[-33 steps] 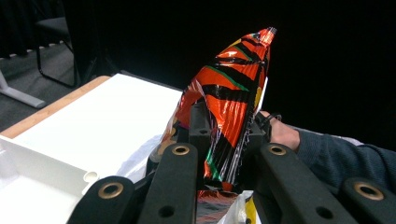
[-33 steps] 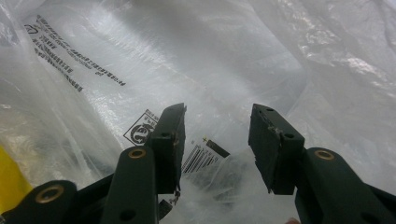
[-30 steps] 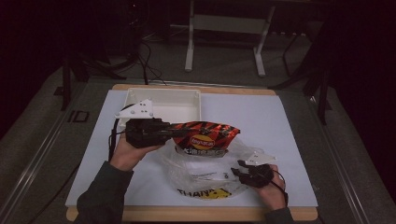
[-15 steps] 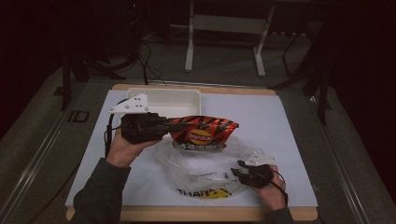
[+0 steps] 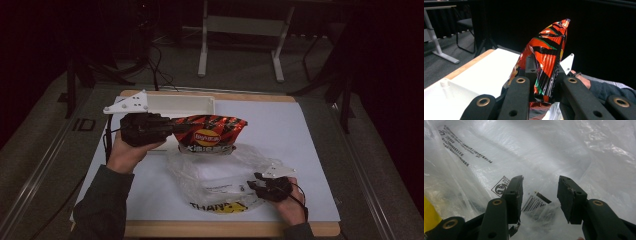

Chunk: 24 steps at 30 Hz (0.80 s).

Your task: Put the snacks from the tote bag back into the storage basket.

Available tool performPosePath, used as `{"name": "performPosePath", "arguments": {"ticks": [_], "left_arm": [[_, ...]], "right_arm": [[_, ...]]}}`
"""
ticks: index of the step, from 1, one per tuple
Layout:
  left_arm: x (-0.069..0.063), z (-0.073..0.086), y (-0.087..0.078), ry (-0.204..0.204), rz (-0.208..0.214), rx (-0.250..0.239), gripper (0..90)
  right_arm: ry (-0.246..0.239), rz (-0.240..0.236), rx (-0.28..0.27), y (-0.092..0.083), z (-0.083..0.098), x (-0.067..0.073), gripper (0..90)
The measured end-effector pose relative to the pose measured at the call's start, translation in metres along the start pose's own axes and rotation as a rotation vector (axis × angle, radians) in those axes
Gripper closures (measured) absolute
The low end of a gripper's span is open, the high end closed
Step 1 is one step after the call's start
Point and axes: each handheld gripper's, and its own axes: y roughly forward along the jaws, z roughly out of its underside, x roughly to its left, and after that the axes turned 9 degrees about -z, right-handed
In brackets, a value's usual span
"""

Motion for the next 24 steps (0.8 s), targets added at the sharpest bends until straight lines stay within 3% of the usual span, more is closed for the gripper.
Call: {"name": "performPosePath", "arguments": {"ticks": [11,24], "left_arm": [[0.015,-0.002,0.0,-0.009,-0.033,0.007,82.2],[0.03,-0.014,0.0,-0.004,-0.067,0.014,82.5]], "right_arm": [[0.002,-0.001,-0.002,0.0,0.0,0.001,54.8],[-0.001,-0.001,-0.003,-0.001,0.0,0.001,54.6]]}}
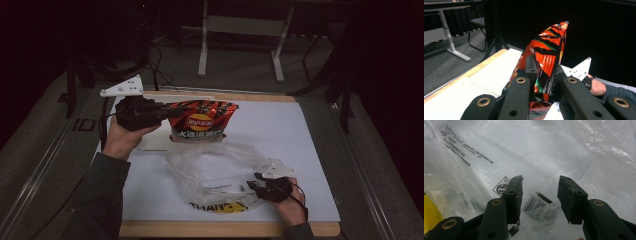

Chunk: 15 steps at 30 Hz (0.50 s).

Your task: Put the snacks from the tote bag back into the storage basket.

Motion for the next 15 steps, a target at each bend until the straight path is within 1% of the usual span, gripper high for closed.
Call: {"name": "performPosePath", "arguments": {"ticks": [6,9,15], "left_arm": [[0.008,-0.002,0.001,-0.009,-0.018,-0.001,82.5],[0.012,-0.003,0.001,-0.017,-0.023,-0.01,82.6],[0.02,-0.005,0.003,-0.019,-0.037,-0.008,82.6]], "right_arm": [[-0.001,-0.001,0.001,0.001,0.0,0.0,54.6],[-0.002,0.0,0.001,0.0,0.0,0.0,54.6],[0.0,-0.002,-0.001,0.0,0.0,0.0,54.5]]}}
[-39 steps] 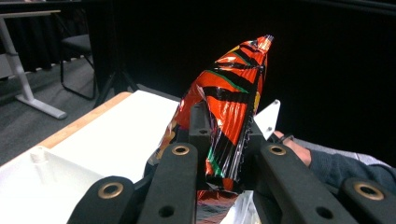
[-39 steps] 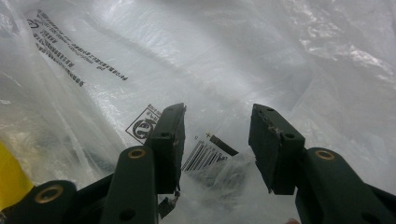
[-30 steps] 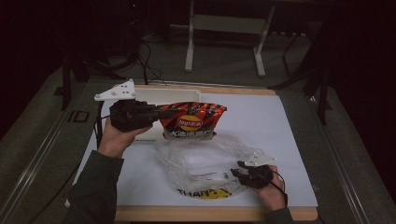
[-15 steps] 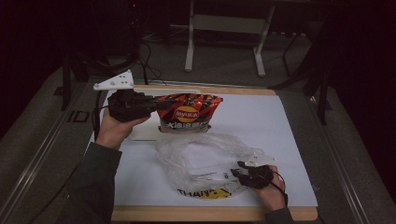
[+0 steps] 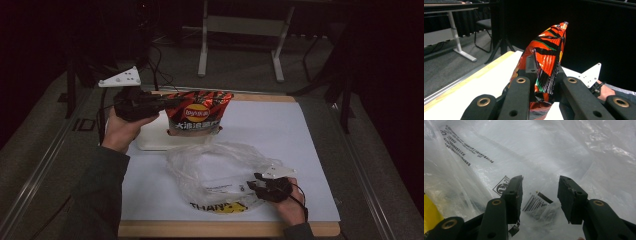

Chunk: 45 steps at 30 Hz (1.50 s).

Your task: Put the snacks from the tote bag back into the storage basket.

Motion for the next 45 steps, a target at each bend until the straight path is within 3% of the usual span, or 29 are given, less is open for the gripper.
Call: {"name": "performPosePath", "arguments": {"ticks": [25,45], "left_arm": [[0.032,-0.003,0.014,-0.009,-0.041,0.002,82.6],[0.046,0.001,0.023,-0.02,-0.049,0.003,82.7]], "right_arm": [[0.003,0.0,-0.007,0.0,0.002,0.001,55.0],[0.007,0.003,-0.01,-0.001,0.003,0.001,54.9]]}}
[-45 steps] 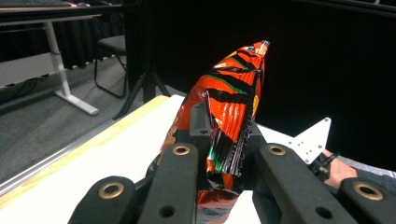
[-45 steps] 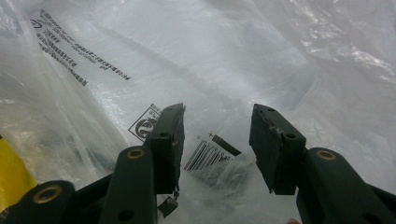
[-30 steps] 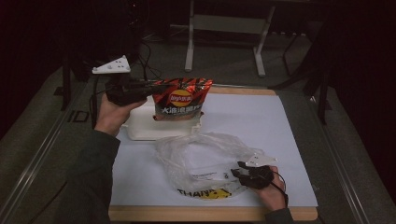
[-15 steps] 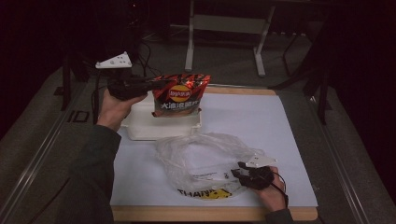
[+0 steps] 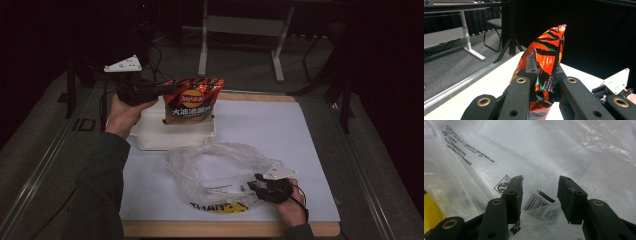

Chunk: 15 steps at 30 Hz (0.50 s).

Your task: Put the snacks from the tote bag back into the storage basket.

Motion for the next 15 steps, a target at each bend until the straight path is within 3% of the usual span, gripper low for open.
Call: {"name": "performPosePath", "arguments": {"ticks": [15], "left_arm": [[0.011,0.005,0.011,-0.022,-0.013,0.005,82.7]], "right_arm": [[0.003,-0.005,-0.001,0.0,0.0,0.0,54.8]]}}
